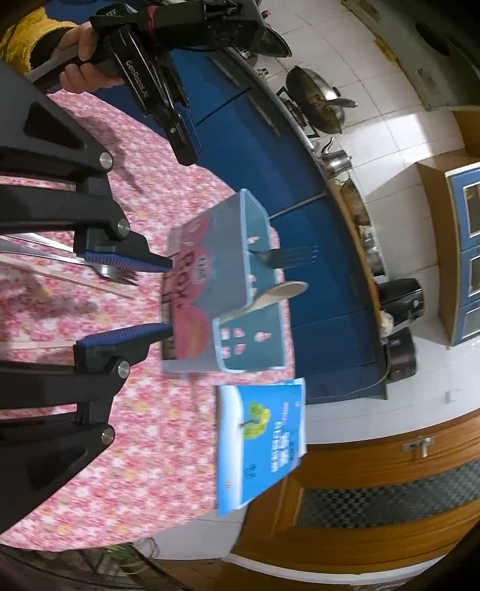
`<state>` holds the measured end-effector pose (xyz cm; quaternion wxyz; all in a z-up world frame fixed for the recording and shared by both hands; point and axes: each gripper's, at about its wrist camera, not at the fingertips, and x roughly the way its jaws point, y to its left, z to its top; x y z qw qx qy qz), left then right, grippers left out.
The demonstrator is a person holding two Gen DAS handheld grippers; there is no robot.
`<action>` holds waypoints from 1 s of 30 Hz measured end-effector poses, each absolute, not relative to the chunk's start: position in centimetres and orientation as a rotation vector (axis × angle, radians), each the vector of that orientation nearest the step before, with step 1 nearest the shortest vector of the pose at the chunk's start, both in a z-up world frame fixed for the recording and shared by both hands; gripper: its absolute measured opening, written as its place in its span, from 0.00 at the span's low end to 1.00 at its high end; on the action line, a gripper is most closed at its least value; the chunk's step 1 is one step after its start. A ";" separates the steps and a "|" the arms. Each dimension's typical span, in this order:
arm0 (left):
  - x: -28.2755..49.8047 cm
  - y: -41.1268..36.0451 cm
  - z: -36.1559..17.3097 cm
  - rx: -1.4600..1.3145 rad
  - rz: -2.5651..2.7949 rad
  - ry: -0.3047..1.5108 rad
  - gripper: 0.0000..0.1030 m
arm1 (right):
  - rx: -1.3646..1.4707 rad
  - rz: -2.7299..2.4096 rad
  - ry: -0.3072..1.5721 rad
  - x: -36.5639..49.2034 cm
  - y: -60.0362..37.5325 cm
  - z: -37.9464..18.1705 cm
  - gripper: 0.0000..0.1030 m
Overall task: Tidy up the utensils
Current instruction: 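Lower the fork into the blue holder and open the left tool while the right releases the spoon, then move the left tool to the silver knife while the right tool reaches a beige chopstick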
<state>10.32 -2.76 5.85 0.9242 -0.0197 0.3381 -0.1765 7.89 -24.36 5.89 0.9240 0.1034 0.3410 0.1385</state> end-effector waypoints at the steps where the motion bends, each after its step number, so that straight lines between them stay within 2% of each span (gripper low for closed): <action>1: 10.2 -2.7 5.6 -0.041 -0.362 0.708 0.30 | 0.219 0.283 0.712 7.7 -24.5 5.6 0.31; 18: 8.3 -3.3 1.9 0.033 -0.399 0.910 0.30 | 0.199 0.232 0.890 6.3 -25.1 1.9 0.36; 30: 7.8 -5.5 -0.2 0.101 -0.446 1.006 0.32 | 0.181 0.228 0.942 5.7 -25.3 0.7 0.41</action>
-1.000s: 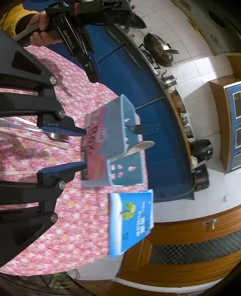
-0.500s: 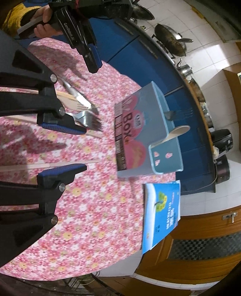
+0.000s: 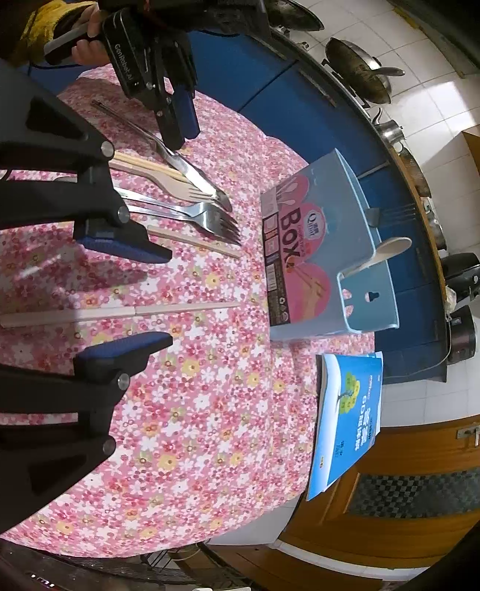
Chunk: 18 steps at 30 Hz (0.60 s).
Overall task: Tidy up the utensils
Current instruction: 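Move the left tool to the silver knife while the right tool reaches a beige chopstick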
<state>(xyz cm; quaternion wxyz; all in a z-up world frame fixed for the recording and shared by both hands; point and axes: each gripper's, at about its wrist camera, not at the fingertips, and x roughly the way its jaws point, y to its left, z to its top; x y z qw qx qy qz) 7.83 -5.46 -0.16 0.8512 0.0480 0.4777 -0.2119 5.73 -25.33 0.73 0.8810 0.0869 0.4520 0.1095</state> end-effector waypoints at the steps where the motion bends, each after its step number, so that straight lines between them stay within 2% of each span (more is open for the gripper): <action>1: 7.9 -5.5 -0.3 0.105 -0.446 1.011 0.32 | 0.181 0.228 0.945 5.8 -25.3 0.7 0.41; 18: 9.7 -8.2 -1.8 0.229 -0.460 1.073 0.32 | 0.160 0.231 0.990 6.3 -25.3 -0.1 0.44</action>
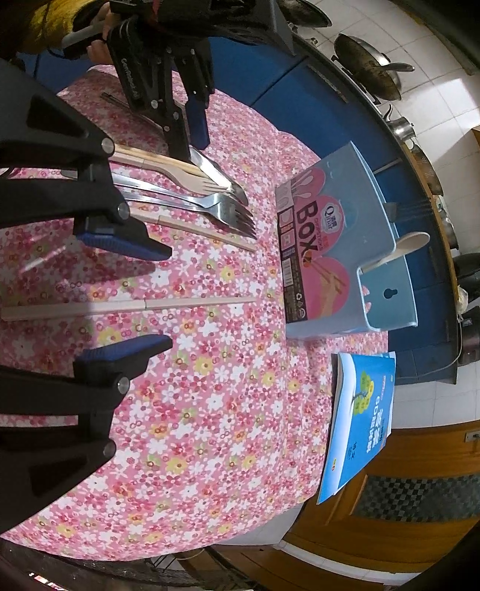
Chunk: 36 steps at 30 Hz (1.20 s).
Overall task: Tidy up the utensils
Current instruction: 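Move the left tool to the silver knife while the right tool reaches a beige chopstick, then close the left tool on the knife while the right tool grips the chopstick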
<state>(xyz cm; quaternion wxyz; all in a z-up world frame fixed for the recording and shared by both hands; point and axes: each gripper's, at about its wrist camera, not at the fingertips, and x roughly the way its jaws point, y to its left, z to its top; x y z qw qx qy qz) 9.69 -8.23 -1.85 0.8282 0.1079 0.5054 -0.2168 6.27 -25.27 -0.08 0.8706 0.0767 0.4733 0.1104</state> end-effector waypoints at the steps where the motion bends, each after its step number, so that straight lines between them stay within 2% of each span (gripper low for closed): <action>1: 9.9 -8.5 -1.9 0.231 -0.463 1.075 0.32 | 0.157 0.231 0.991 6.3 -25.2 -0.1 0.44; 4: 10.1 -8.8 -2.0 0.243 -0.473 1.065 0.28 | 0.144 0.233 1.001 6.5 -25.2 -0.1 0.44; 5: 10.2 -9.0 -2.0 0.247 -0.475 1.058 0.20 | 0.141 0.234 1.006 6.6 -25.1 -0.2 0.45; 6: 10.2 -9.1 -2.0 0.246 -0.478 1.054 0.18 | 0.139 0.236 1.012 6.6 -25.1 -0.2 0.45; 27: 9.1 -1.9 0.1 0.010 -0.465 0.951 0.18 | -0.086 0.284 1.241 10.6 -22.0 -0.7 0.46; 28: 9.0 -1.9 0.3 0.006 -0.463 0.940 0.18 | -0.100 0.267 1.239 10.8 -21.8 -0.8 0.44; 33: 8.9 -1.2 1.2 -0.024 -0.461 0.891 0.18 | -0.171 0.232 1.230 11.2 -20.5 -0.9 0.10; 36: 8.8 -1.1 1.6 -0.049 -0.466 0.872 0.18 | -0.128 0.230 1.216 11.2 -20.4 -0.8 0.07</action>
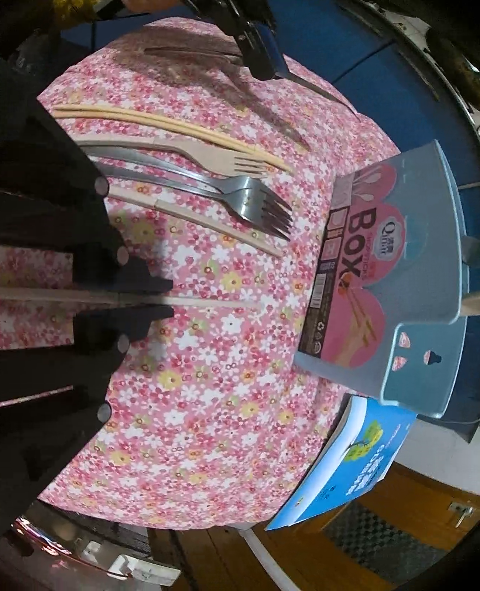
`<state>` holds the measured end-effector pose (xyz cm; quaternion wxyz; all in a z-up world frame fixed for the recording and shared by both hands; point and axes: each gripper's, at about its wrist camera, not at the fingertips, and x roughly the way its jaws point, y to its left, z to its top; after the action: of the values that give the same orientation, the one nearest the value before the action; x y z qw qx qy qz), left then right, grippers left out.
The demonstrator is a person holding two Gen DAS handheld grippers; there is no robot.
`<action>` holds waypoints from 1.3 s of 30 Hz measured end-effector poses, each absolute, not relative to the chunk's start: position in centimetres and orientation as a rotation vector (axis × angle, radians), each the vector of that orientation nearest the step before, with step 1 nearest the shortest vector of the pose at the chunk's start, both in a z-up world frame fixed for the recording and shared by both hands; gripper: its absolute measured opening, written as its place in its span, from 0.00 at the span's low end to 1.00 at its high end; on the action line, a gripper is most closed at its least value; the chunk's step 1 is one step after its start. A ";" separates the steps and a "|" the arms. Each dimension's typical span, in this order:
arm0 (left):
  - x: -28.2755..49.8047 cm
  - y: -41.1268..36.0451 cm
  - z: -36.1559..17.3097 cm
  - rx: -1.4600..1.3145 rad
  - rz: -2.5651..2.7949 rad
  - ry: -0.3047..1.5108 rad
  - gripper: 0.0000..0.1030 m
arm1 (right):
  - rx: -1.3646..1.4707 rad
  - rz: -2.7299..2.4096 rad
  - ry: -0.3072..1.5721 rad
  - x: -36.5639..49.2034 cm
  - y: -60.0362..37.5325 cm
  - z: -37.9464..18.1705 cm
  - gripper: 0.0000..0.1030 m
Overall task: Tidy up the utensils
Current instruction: 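Close the left tool on the knife while the right tool grips the chopstick, then lift the knife with the left tool while the right tool carries the chopstick over the holder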
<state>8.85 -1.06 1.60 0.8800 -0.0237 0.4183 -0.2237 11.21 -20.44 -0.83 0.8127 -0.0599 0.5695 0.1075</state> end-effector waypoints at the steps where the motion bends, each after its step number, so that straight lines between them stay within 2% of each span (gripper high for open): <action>1: 8.7 -0.9 1.8 -0.058 -0.466 0.856 0.18 | -0.105 0.232 1.207 11.1 -20.6 -0.7 0.07; 10: 7.7 -0.1 3.5 -0.130 -0.462 0.769 0.18 | 0.157 0.293 0.993 7.5 -22.9 2.3 0.06; 19: 7.7 0.0 6.1 -0.174 -0.458 0.672 0.18 | 0.251 0.309 0.733 5.8 -24.9 6.5 0.06; 28: 10.7 -1.0 9.2 -0.190 -0.444 0.565 0.18 | 0.284 0.294 0.538 7.9 -24.9 9.7 0.06; 39: 15.4 -2.3 13.5 -0.188 -0.404 0.388 0.18 | 0.273 0.281 0.441 12.1 -25.3 11.7 0.06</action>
<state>15.42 -2.31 13.52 0.9567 -0.0926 0.1910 -0.1990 12.11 -25.27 11.70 0.9568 0.1345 0.2175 0.1383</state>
